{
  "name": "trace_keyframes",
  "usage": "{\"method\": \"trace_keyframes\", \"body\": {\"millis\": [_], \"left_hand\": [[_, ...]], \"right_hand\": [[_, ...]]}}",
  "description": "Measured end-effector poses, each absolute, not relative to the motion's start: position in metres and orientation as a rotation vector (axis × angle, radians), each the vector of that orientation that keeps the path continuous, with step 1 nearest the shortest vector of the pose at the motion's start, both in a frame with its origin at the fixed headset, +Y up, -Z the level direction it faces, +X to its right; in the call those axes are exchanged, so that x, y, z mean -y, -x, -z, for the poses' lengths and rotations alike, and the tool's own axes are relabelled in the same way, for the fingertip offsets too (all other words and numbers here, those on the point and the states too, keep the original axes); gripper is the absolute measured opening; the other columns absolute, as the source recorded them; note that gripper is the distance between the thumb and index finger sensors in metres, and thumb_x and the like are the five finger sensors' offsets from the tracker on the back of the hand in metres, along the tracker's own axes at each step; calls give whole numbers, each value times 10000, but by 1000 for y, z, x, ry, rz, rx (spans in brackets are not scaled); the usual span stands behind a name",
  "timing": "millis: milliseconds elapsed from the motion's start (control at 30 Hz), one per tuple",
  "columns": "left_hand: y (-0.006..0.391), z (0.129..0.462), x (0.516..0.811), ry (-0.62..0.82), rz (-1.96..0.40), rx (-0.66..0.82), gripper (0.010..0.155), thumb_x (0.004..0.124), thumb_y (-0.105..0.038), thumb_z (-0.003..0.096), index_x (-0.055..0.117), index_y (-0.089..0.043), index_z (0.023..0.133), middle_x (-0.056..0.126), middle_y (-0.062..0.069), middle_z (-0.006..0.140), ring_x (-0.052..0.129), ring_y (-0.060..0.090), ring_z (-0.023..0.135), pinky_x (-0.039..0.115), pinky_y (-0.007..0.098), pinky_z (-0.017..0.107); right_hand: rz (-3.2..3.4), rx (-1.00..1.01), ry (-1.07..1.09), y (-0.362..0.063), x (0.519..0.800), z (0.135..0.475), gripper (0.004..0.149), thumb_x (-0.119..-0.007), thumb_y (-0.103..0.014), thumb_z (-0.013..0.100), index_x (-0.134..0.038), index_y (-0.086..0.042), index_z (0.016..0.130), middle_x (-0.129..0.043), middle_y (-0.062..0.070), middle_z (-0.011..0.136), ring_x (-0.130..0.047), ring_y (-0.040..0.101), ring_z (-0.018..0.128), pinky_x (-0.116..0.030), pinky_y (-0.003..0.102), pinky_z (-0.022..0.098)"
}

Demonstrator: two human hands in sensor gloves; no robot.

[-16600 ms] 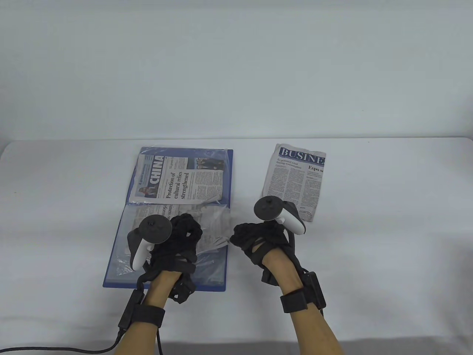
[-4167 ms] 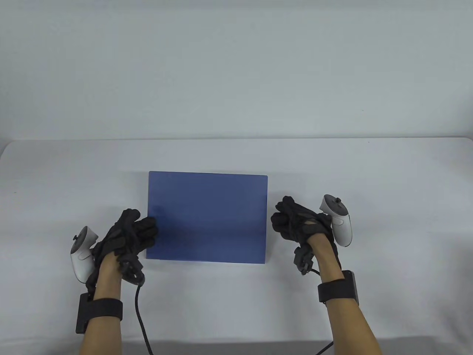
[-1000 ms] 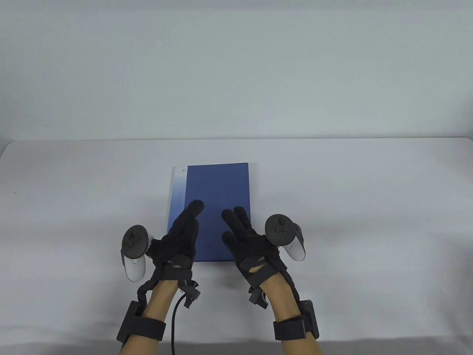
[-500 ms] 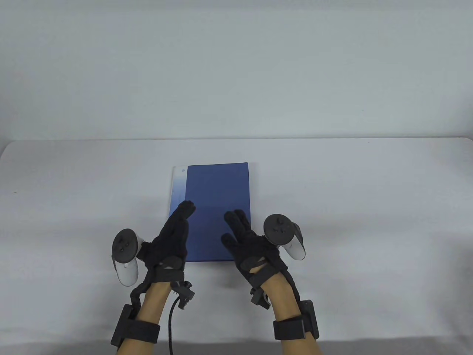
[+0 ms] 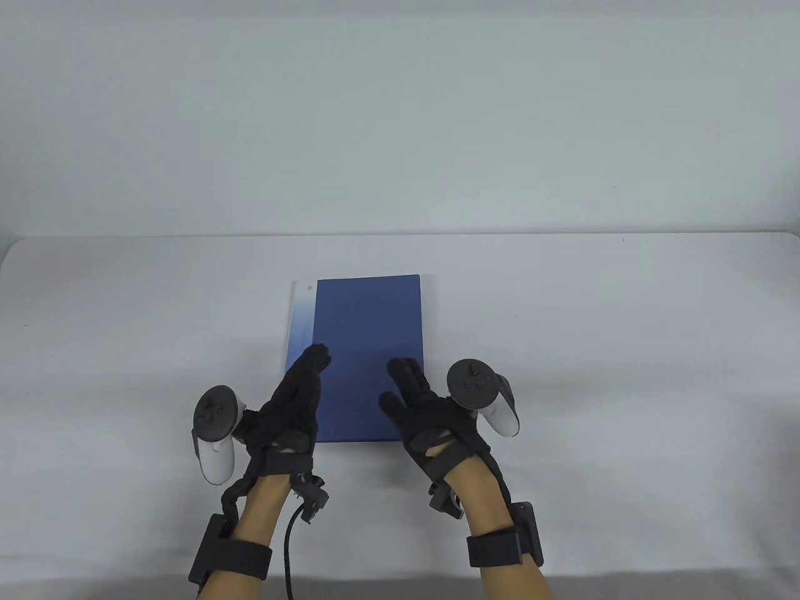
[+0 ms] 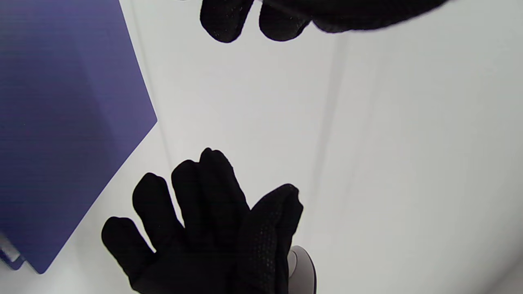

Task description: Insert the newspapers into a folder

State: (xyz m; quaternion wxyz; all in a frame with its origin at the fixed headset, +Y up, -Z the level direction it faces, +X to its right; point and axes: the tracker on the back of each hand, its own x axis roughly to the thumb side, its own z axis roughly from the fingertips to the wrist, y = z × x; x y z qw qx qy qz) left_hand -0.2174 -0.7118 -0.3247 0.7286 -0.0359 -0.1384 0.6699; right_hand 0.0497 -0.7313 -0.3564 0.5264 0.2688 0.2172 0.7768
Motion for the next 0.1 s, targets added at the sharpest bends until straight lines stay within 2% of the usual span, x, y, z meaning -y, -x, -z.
{"method": "trace_keyframes", "body": {"millis": [100], "left_hand": [[211, 325, 711, 105, -1439, 331, 634, 535, -506, 633, 373, -335, 1221, 381, 103, 1277, 192, 416, 1197, 251, 664, 862]], "right_hand": [[-1864, -509, -645, -49, 727, 352, 919, -575, -595, 583, -49, -41, 1093, 70, 246, 1040, -81, 629, 950, -274, 776, 606]]}}
